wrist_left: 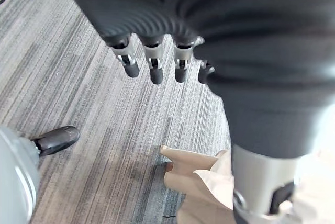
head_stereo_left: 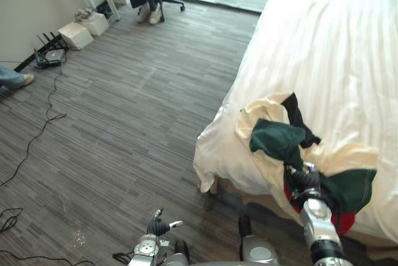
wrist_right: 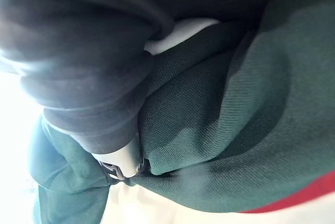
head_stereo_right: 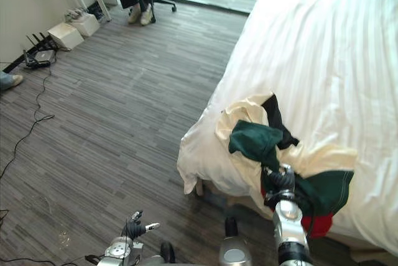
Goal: Tidy the bed and pick cloth on bed and put in laundry
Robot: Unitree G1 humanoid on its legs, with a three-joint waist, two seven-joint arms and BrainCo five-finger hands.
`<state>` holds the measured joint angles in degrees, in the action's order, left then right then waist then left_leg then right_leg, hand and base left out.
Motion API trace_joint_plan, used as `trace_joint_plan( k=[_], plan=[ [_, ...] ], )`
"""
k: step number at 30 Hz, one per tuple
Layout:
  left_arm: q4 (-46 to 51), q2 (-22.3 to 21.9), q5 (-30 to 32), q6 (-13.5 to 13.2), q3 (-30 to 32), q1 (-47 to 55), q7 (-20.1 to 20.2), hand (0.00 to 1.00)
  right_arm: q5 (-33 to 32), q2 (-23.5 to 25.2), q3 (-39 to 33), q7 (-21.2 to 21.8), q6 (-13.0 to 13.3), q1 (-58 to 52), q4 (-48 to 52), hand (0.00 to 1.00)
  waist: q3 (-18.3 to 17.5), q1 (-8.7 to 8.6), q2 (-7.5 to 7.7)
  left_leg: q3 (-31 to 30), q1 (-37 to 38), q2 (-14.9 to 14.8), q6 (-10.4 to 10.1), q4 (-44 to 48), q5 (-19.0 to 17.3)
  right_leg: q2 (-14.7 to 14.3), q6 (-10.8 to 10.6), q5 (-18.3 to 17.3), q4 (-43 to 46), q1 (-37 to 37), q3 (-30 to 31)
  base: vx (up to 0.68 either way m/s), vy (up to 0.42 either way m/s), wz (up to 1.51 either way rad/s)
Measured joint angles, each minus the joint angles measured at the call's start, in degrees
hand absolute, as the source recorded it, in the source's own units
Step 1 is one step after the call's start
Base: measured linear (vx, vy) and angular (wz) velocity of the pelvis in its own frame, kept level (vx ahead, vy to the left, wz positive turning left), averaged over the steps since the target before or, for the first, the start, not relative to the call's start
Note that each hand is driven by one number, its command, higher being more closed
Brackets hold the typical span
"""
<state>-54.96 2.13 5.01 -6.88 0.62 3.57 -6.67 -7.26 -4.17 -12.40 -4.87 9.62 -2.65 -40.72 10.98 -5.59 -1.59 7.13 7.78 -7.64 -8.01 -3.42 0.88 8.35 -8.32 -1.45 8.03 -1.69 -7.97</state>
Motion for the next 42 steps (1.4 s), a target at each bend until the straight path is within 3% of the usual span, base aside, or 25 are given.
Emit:
trace_joint_plan(
  k=[2, 3, 4, 5, 6, 7, 11, 14, 17, 19, 21, 23, 24, 26, 29, 33, 35, 37, 38, 39, 40, 41, 42],
  plan=[
    [0.1, -0.5, -1.4, 0.1, -0.1, 0.5, -0.2, 0.00, -0.1, 1.4, 1.5, 0.0, -1.4, -2.3, -1.4, 1.00, -1.1, -0.01, 0.02, -2.6, -0.3, 0.7, 0.2, -0.6, 0.1, 0.7, -0.3, -2.8, 2.7, -0.2, -0.8, -0.03, -0.022, 0.65],
    [0.2, -1.3, -2.9, 0.1, -0.2, 0.8, -1.0, 0.00, -0.3, 2.8, 2.3, -0.1, -1.7, -4.8, -1.4, 1.00, -1.9, -0.06, 0.10, -5.0, -1.2, 0.6, 1.1, -0.4, 0.1, -0.2, -0.3, -5.7, 5.1, -0.6, 1.9, 0.00, -0.085, 1.15],
    [0.5, -1.3, -4.6, 0.1, -0.4, 0.6, -1.3, 0.00, -1.2, 3.9, 3.7, 0.0, -2.1, -7.0, -1.4, 1.00, -2.5, -0.13, 0.19, -7.8, -2.2, 1.0, 1.6, -0.3, 0.4, -3.7, 0.7, -9.2, 7.0, -0.6, 9.4, 0.00, -0.089, 1.16],
    [0.7, -1.3, -5.6, 0.1, -0.4, 0.6, -1.3, 0.00, -1.3, 4.2, 4.3, -0.1, -2.3, -7.9, -1.4, 1.00, -2.8, -0.07, 0.28, -8.8, -2.6, 1.4, 1.9, -0.4, 0.7, -5.2, 1.0, -10.5, 8.0, -0.6, 12.6, 0.01, -0.103, 1.03],
    [1.5, -2.0, -7.5, 0.1, -0.2, 1.0, -1.2, 0.00, -1.6, 4.3, 4.7, 0.0, -2.4, -8.6, -1.2, 1.00, -3.1, 0.51, 0.57, -9.4, -2.6, 1.8, 2.5, -1.2, 1.7, -6.5, 1.9, -12.5, 9.9, -0.8, 15.8, 0.00, -0.069, 0.59],
    [2.4, -2.7, -9.0, 0.0, -0.3, 2.0, -1.2, 0.00, -1.7, 4.0, 5.3, -0.1, -2.4, -8.8, -1.3, 1.00, -3.6, 1.50, 0.72, -9.7, -2.4, 2.4, 2.2, -2.2, 2.5, -5.9, 2.1, -13.6, 11.4, -1.6, 15.6, 0.00, -0.061, 0.40],
    [9.0, -3.4, -12.3, -0.1, -0.5, 4.9, -1.2, 0.00, -1.7, 4.0, 7.3, -0.5, -2.3, -9.4, -1.3, 1.00, -5.0, 2.06, 1.05, -12.9, -3.5, 3.8, 2.2, -2.2, 3.6, -4.0, 1.9, -14.2, 11.1, -0.6, 12.3, 0.02, 0.001, 0.46],
    [16.1, -2.7, -15.3, -1.0, -0.6, 7.6, -1.2, 0.00, 0.5, 3.6, 10.5, -0.5, -2.2, -8.9, -3.4, 1.00, -6.3, 3.97, 2.67, -15.5, -5.2, 3.7, 2.1, -2.2, 4.0, -3.9, 2.6, -13.3, 8.3, 0.6, 9.9, 0.03, 0.023, 0.45],
    [19.2, -2.6, -18.0, -1.2, -1.3, 7.7, -1.2, 0.00, 4.3, 3.4, 11.9, -0.6, -2.2, -8.7, -3.7, 1.00, -6.3, 5.16, 2.79, -20.6, -7.2, 4.4, 2.1, -2.0, 5.4, -3.3, 3.4, -12.1, 5.6, 2.9, 4.6, 0.05, 0.020, 0.92],
    [20.5, -2.6, -18.7, -1.2, -2.8, 7.5, -1.2, 0.00, 5.9, 3.3, 12.3, -0.6, -2.2, -8.2, -3.8, 1.00, -6.2, 5.06, 2.53, -23.4, -8.7, 5.4, 2.4, -2.0, 7.3, -2.7, 3.7, -12.0, 4.9, 4.3, 1.4, 0.02, 0.042, 1.39],
    [22.7, -2.5, -19.1, -1.1, -4.3, 7.1, -1.2, 0.00, 6.9, 3.2, 12.4, -1.2, -2.3, -7.4, -4.2, 1.00, -5.7, 5.03, 2.03, -18.8, -10.5, 6.5, 5.3, -2.1, 9.1, -1.0, 4.1, -11.7, 4.4, 5.6, -4.0, -0.04, 0.090, 1.59],
    [24.3, -3.1, -18.9, -1.1, -5.3, 6.3, -1.3, 0.00, 7.8, 3.6, 12.2, -1.7, -2.5, -6.0, -4.7, 1.00, -4.3, 5.22, 2.28, 0.4, -11.7, 5.0, 13.3, -0.3, 4.2, 0.7, 3.7, -11.6, 3.5, 8.8, -11.3, -0.07, 0.057, 1.61],
    [24.9, -3.3, -18.9, -1.1, -5.6, 6.4, -1.4, 0.00, 7.8, 3.6, 12.1, -1.8, -2.5, -5.7, -4.7, 1.00, -4.0, 4.90, 2.32, 4.3, -11.8, 4.4, 14.0, 0.0, 3.7, 1.2, 3.4, -11.3, 3.3, 9.6, -13.0, -0.04, 0.054, 1.78],
    [27.1, -4.2, -18.9, -1.0, -7.8, 6.0, -1.9, 0.00, 7.8, 3.4, 11.0, -2.8, -2.6, -4.9, -4.7, 1.00, -3.8, 4.82, 1.70, 18.6, -12.1, 3.2, 14.3, 1.0, 3.5, 4.1, 2.1, -11.5, 2.5, 11.5, -20.5, 0.00, 0.152, 1.67],
    [27.7, -4.3, -18.9, -0.8, -9.7, 5.7, -2.0, 0.00, 7.8, 3.2, 11.1, -2.8, -3.2, -4.5, -4.7, 1.00, -3.6, 4.57, 1.60, 29.3, -12.5, 3.4, 14.2, 1.8, 3.6, 6.1, 0.3, -12.6, 2.1, 13.7, -26.9, 0.06, 0.151, 1.40],
    [27.7, -2.9, -18.8, 0.3, -10.2, 5.8, -0.5, 0.00, 7.8, 3.8, 11.2, -2.7, -3.9, -3.8, -3.5, 1.00, -2.6, 5.45, 3.41, 29.0, -13.4, 9.6, 14.3, -1.1, 3.8, 9.3, 0.1, -12.8, 0.0, 15.9, -29.8, 0.11, 0.178, 1.00],
    [27.7, -1.8, -18.2, 0.5, -10.1, 5.9, 0.3, 0.00, 7.8, 4.0, 11.3, -2.6, -4.0, -2.5, -3.1, 1.00, -2.0, 6.11, 4.37, 28.8, -13.7, 12.0, 15.1, -2.0, 3.2, 10.6, 1.4, -11.8, -0.2, 16.1, -29.3, 0.12, 0.166, 0.62],
    [28.4, -1.4, -17.8, 1.6, -10.0, 6.2, 0.5, 0.00, 7.9, 3.6, 11.8, -2.5, -4.3, -1.4, -3.1, 1.00, -1.8, 6.46, 4.71, 28.0, -14.0, 12.7, 16.3, -1.9, 2.3, 12.4, 4.6, -8.2, 7.2, 12.9, -26.0, 0.16, 0.183, 0.60],
    [28.8, -1.3, -17.7, 1.7, -10.1, 6.5, 0.6, 0.00, 8.0, 3.6, 11.9, -2.5, -4.6, -0.6, -3.1, 1.00, -1.8, 6.40, 4.59, 26.1, -13.6, 12.7, 17.0, -1.8, 1.8, 13.9, 8.1, -5.8, 15.5, 9.9, -24.4, 0.19, 0.168, 0.59],
    [29.0, -1.1, -17.7, 1.9, -10.2, 6.4, 0.7, 0.00, 8.1, 3.7, 12.1, -2.5, -4.6, -0.5, -2.8, 1.00, -1.6, 6.13, 4.43, 24.0, -12.9, 12.6, 17.2, -1.5, 1.3, 14.4, 9.3, -5.6, 22.2, 7.3, -22.1, 0.24, 0.128, 0.77],
    [29.1, -1.0, -17.6, 2.1, -10.2, 6.1, 0.8, 0.00, 8.5, 3.6, 12.2, -2.5, -4.5, -0.6, -2.7, 1.00, -1.2, 5.77, 4.29, 22.0, -11.8, 12.6, 17.1, -1.2, 1.0, 13.4, 7.9, -7.5, 27.7, 5.0, -18.9, 0.27, 0.101, 1.07],
    [29.1, -0.8, -17.4, 2.1, -10.2, 5.3, 0.8, 0.00, 8.7, 3.6, 12.4, -2.6, -4.5, -0.9, -2.0, 1.00, -1.0, 5.37, 4.11, 19.3, -10.9, 12.6, 16.7, -0.4, 0.2, 10.5, 4.5, -10.2, 32.2, 2.1, -13.9, 0.28, 0.089, 1.08],
    [29.3, -0.7, -17.1, 2.1, -10.1, 4.9, 0.8, 0.00, 9.1, 3.6, 12.5, -2.6, -4.5, -1.3, -1.0, 1.00, -0.9, 5.16, 3.85, 17.9, -10.3, 12.6, 17.1, 0.1, 0.0, 9.2, 3.7, -11.4, 33.5, 0.9, -11.6, 0.30, 0.088, 1.31]
  ],
)
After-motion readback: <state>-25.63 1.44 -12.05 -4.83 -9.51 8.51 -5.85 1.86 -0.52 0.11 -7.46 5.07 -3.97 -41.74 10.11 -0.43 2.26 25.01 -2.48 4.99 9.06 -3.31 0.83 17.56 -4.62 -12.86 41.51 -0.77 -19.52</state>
